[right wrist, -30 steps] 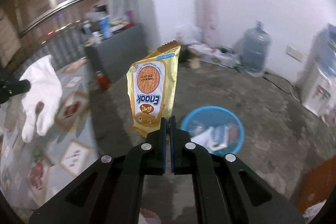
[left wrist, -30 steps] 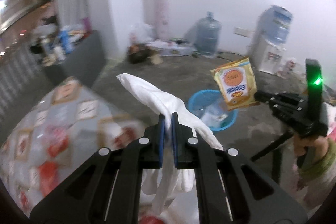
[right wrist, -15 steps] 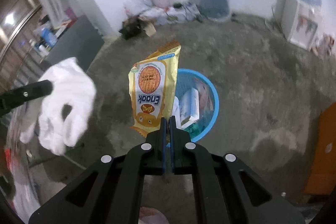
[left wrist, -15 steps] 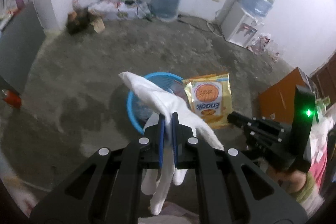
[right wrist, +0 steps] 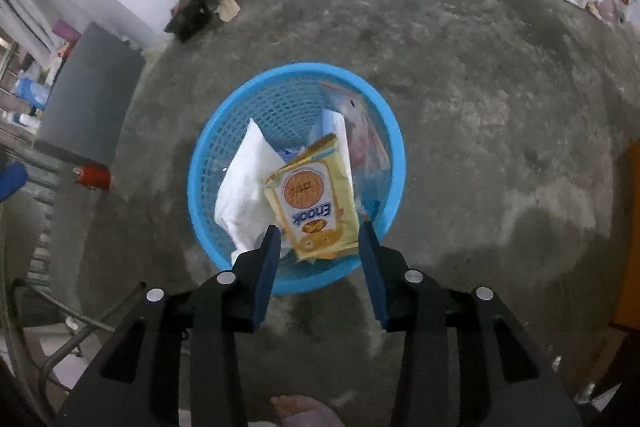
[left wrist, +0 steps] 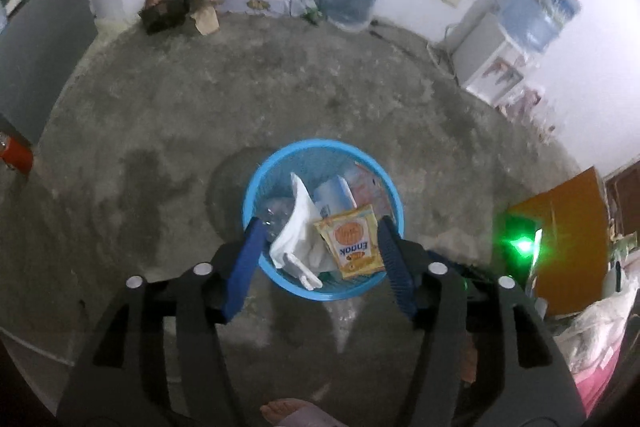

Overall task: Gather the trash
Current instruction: 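Open both tools to drop the cloth and Enaak bag into the wastebasket, then turn both tools back toward the table, then close the left tool on the red wrapper while the right tool grips the clear plastic bag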

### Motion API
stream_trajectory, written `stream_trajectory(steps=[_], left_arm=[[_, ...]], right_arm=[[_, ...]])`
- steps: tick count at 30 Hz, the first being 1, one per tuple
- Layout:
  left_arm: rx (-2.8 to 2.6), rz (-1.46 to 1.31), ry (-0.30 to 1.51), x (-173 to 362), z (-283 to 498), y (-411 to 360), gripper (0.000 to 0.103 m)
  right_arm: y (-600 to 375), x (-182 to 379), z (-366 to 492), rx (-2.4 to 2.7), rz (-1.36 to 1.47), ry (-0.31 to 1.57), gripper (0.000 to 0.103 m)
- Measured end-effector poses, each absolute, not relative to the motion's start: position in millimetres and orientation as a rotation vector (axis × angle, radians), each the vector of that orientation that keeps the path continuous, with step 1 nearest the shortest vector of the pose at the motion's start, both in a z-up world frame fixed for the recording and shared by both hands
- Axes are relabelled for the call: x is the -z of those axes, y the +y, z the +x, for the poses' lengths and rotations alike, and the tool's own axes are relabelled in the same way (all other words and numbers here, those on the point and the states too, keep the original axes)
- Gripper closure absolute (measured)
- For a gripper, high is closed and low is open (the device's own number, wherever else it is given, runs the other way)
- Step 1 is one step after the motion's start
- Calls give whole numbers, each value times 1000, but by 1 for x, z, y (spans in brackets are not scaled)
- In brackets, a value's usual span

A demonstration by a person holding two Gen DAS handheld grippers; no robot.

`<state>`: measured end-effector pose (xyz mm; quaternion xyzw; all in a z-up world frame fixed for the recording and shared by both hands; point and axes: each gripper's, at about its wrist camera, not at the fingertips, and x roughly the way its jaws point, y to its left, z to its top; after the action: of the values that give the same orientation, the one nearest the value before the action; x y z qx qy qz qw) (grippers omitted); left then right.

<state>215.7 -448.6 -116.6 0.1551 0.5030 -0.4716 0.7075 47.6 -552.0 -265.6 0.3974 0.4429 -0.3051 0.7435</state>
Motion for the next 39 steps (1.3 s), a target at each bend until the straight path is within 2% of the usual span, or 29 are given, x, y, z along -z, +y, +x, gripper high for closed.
stream_trajectory(steps=[2, 6, 8, 12, 17, 22, 27, 32, 39], left_arm=[[1044, 328, 1091, 100, 217, -433, 44], [1014, 248, 1003, 51, 214, -378, 42], [1005, 221, 960, 30, 212, -351, 38], [971, 141, 856, -13, 199, -265, 27], [843, 36, 759, -39, 187, -139, 24], [680, 66, 675, -38, 181, -28, 21], [587, 67, 682, -21, 191, 64, 21], [594, 44, 698, 0, 209, 106, 21], [684, 60, 746, 33, 243, 120, 21]], right_arm=[[-547, 254, 42, 674, 846, 940, 52], [-537, 226, 32, 651, 810, 863, 48], [-528, 205, 31, 622, 768, 827, 46], [-504, 158, 43, 527, 656, 781, 42], [-459, 103, 73, 387, 487, 741, 35], [-396, 57, 112, 153, 334, 716, 32], [-320, 33, 164, -146, 202, 730, 32], [-244, 33, 217, -374, 119, 770, 32], [-172, 58, 290, -527, 164, 881, 32]])
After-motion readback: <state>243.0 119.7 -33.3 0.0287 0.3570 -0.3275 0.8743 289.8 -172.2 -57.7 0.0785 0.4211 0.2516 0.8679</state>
